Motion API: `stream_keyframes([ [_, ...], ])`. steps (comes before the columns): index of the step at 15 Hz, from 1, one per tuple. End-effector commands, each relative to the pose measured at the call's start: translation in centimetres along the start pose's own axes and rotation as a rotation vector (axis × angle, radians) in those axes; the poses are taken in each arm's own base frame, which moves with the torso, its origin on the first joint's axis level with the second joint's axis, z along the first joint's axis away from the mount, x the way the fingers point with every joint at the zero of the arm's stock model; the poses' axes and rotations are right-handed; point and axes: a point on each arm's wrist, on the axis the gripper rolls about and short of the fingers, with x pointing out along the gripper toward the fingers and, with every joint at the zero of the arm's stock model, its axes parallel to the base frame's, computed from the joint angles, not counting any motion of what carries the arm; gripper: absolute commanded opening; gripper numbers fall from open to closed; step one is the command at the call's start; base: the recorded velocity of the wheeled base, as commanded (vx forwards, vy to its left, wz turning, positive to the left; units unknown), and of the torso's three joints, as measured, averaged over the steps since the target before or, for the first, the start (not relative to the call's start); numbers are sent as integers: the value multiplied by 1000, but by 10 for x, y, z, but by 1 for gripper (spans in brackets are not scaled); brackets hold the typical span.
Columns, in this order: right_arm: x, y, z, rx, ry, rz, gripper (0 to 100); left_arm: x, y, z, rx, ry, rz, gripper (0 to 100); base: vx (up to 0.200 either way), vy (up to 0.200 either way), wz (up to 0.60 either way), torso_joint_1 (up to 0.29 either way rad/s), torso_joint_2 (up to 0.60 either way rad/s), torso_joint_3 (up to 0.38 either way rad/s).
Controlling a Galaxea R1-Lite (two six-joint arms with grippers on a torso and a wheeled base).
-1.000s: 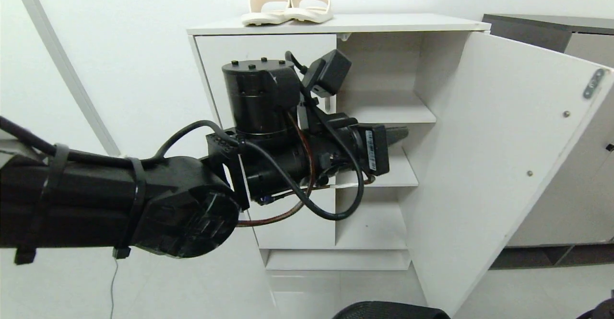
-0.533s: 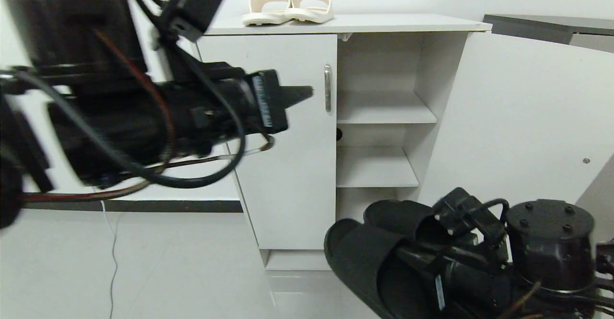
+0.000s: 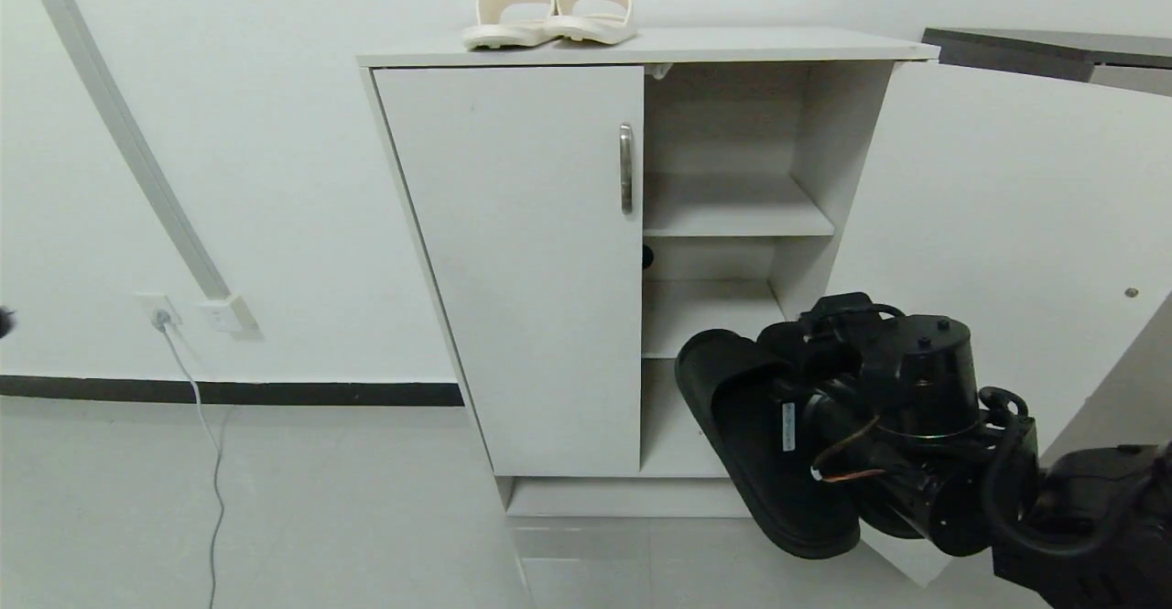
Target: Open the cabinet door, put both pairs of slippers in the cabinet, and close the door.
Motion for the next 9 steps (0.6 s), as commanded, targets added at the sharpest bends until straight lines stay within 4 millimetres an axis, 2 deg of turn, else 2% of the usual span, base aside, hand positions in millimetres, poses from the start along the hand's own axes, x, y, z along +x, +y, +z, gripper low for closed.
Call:
stream_keyframes([
  [1, 10, 1, -6, -7, 20, -16, 0, -47, 23, -43, -10, -93, 251, 0, 0, 0, 0, 0, 0, 0],
  [4, 12, 1, -9, -13, 31, -20, 0, -68, 28, -84, -22, -140, 393, 0, 0, 0, 0, 0, 0, 0],
  [7, 16, 4, -14, -18, 35, -16, 0, -74, 29, -119, 30, -128, 502, 0, 0, 0, 0, 0, 0, 0],
  [9, 15, 5, -17, -23, 40, -13, 0, -76, 30, -141, 68, -123, 478, 0, 0, 0, 0, 0, 0, 0],
])
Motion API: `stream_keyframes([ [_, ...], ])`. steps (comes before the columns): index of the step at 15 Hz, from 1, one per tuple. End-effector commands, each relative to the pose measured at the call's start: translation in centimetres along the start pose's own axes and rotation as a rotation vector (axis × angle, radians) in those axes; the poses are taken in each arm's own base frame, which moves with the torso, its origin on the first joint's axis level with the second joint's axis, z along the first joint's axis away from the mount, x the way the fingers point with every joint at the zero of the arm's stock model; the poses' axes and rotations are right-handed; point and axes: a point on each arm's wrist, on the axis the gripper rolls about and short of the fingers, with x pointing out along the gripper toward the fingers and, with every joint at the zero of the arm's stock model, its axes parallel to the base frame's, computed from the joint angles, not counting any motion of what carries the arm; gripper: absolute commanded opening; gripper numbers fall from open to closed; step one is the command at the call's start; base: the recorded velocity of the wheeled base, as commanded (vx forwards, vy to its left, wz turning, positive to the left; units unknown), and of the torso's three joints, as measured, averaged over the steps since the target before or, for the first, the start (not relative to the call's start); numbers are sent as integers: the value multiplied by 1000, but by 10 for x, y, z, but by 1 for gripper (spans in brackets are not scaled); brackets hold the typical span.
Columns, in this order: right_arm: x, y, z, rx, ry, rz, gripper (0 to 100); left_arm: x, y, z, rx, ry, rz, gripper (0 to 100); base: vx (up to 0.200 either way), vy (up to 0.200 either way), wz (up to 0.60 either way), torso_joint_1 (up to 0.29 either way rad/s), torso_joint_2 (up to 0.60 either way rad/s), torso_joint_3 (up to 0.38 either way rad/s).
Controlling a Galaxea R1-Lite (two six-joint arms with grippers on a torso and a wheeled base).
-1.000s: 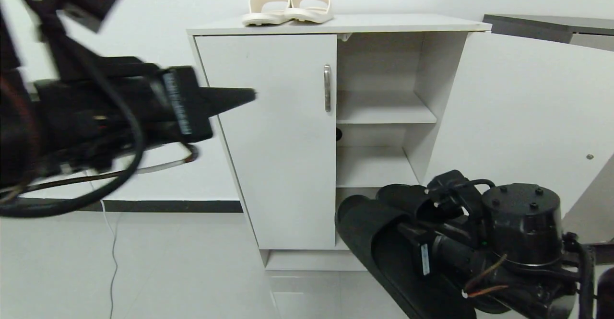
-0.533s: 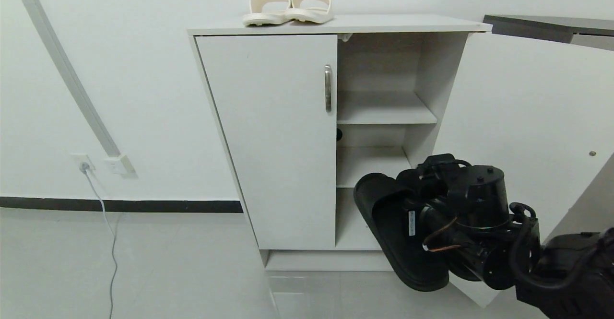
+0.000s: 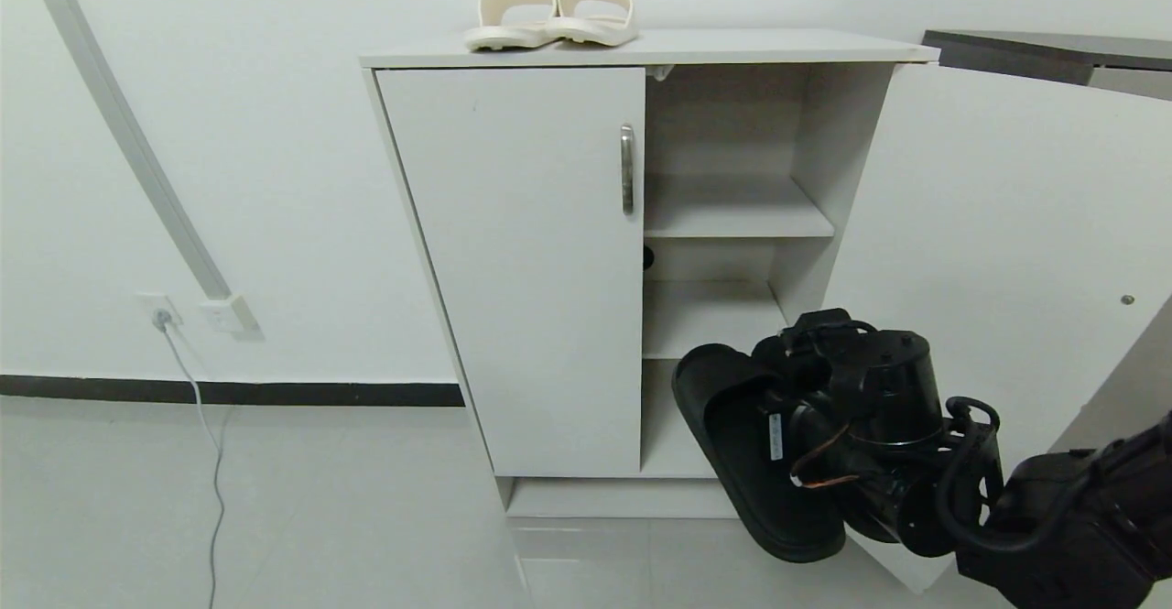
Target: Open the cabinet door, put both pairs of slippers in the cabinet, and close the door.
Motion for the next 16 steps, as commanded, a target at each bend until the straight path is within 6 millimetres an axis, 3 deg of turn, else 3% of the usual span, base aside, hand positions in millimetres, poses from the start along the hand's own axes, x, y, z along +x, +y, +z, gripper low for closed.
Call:
stream_keyframes([
  [1, 0, 2, -3, -8, 9, 5, 0, -8, 3, -30, 7, -27, -28, 0, 0, 0, 0, 0, 0, 0],
  [7, -4, 7, -7, -18, 10, 23, 0, 6, -6, -70, 26, 22, -234, 0, 0, 0, 0, 0, 0, 0],
  [13, -9, 15, -10, -29, -2, 30, 0, 5, -9, -76, 68, 75, -452, 0, 0, 0, 0, 0, 0, 0],
  [14, -9, 15, -11, -30, -5, 32, 0, 4, -7, -76, 68, 59, -573, 0, 0, 0, 0, 0, 0, 0],
  [16, -10, 15, -12, -31, -4, 34, 0, 2, -6, -77, 50, 31, -536, 0, 0, 0, 0, 0, 0, 0],
])
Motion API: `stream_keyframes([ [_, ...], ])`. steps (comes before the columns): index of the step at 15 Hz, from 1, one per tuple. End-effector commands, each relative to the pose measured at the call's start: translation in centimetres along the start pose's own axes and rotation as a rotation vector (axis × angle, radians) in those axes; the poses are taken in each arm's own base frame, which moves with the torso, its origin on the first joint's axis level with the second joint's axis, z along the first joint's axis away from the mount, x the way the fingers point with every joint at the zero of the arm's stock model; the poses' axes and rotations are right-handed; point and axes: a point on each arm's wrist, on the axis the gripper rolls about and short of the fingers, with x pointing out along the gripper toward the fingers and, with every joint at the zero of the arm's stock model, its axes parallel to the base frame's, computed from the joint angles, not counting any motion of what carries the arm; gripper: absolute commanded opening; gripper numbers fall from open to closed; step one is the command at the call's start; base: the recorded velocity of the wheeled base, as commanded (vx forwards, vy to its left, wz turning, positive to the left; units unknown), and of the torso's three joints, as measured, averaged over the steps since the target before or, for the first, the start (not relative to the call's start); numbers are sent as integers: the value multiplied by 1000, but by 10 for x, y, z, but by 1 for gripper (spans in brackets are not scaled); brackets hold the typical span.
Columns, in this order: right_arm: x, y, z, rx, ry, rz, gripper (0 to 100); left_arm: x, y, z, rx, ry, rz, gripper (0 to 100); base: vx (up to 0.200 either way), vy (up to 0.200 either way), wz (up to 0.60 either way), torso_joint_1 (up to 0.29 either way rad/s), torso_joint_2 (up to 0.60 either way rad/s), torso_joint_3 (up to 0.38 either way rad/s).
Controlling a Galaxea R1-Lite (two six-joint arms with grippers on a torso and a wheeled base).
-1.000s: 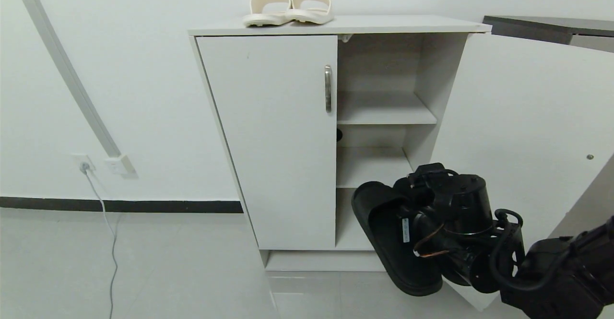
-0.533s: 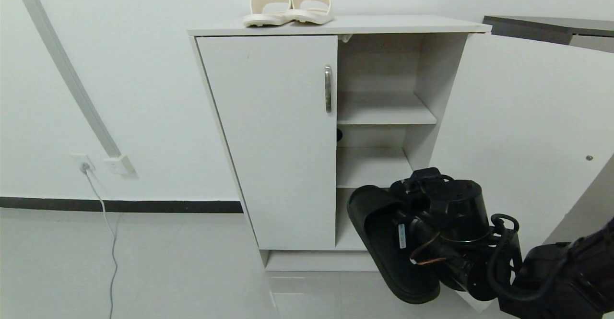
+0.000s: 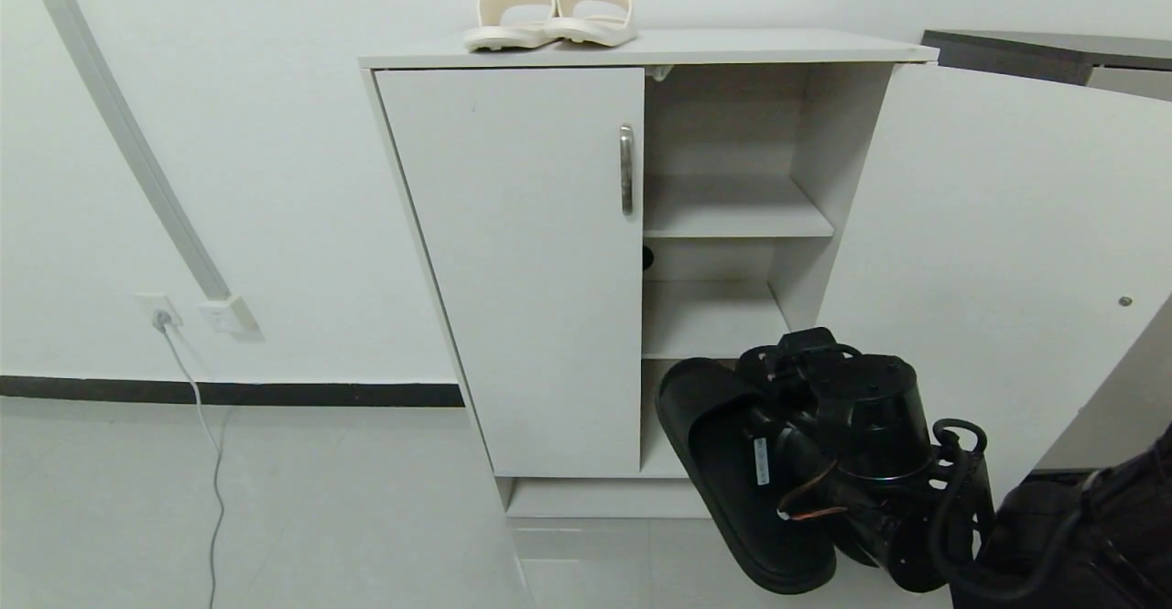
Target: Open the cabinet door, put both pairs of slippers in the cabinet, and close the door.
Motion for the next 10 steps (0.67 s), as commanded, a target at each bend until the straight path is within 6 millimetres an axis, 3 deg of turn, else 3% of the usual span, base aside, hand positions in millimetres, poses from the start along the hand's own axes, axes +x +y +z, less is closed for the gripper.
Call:
stream_keyframes([
  [1, 0, 0, -1, -2, 2, 1, 0, -5, 0, -2, 4, -73, 26, 0, 0, 0, 0, 0, 0, 0],
  [2, 0, 0, 0, -1, 1, 2, 0, -5, 1, -2, -2, -72, 105, 0, 0, 0, 0, 0, 0, 0],
  [5, 6, 3, -4, -1, -4, -14, 0, -5, 1, -2, -2, -72, 91, 0, 0, 0, 0, 0, 0, 0],
  [10, 59, 19, -14, 19, -112, -101, 0, -5, 1, -2, -6, -72, 83, 0, 0, 0, 0, 0, 0, 0],
])
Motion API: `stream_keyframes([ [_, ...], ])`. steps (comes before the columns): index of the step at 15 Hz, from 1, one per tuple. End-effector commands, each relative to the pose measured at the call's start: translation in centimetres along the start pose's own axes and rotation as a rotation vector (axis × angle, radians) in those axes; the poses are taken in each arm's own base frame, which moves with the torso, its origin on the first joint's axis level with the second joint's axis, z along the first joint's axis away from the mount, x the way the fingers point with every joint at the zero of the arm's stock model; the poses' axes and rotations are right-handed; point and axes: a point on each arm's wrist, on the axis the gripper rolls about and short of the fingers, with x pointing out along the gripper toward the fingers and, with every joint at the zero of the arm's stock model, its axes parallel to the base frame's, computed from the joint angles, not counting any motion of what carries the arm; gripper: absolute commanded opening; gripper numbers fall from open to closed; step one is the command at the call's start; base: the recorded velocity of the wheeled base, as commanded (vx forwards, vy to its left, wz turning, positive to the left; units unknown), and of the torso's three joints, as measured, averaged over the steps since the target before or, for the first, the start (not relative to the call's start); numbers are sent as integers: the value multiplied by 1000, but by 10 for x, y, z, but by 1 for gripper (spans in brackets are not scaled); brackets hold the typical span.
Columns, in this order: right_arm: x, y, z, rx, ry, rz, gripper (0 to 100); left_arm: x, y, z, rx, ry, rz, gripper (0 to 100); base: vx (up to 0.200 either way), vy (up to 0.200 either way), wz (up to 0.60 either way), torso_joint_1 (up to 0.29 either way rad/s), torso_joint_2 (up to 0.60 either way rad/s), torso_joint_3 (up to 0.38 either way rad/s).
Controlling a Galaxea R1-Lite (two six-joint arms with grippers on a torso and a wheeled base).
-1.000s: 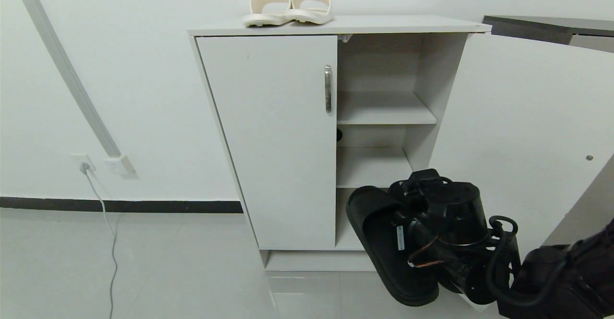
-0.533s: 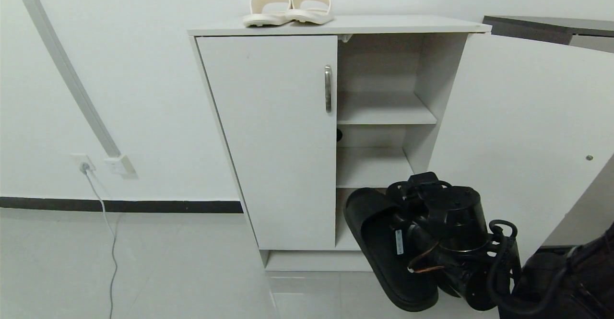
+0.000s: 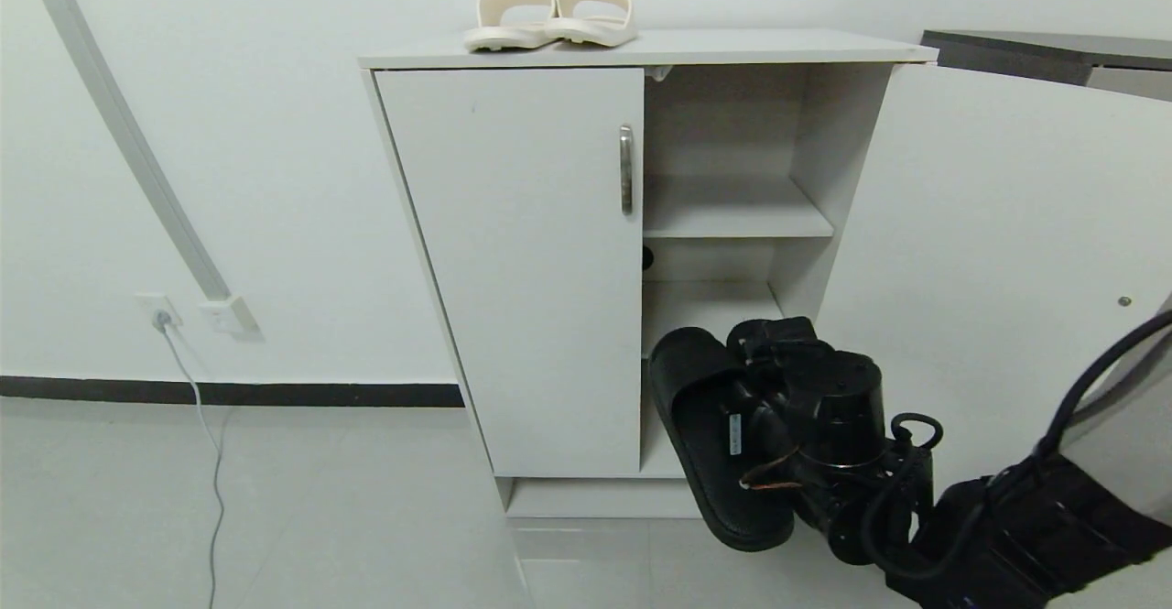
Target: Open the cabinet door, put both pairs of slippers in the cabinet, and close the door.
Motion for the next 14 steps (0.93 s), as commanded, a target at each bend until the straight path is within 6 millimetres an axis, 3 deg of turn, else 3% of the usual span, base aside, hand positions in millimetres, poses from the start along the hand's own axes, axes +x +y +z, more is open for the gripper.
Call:
stream_keyframes([
  [1, 31, 9, -18, -8, 5, -70, 0, 0, 0, 0, 0, -1, 0, 0, 0, 0, 0, 0, 0, 0],
  [3, 44, 11, -22, -3, -5, -140, 0, 0, 0, 0, 0, -1, 0, 0, 0, 0, 0, 0, 0, 0],
  [7, 46, 11, -21, 1, -11, -162, 0, 0, 0, 0, 0, -1, 2, 0, 0, 0, 0, 0, 0, 0],
  [12, 45, 11, -22, 4, -9, -164, 0, 0, 0, 0, -3, -1, 3, 0, 0, -200, 0, 2, 1, 4],
  [14, 47, 11, -24, 9, -10, -164, 0, 0, 0, 0, -8, -1, 3, 0, 0, 0, 0, 0, 0, 0],
])
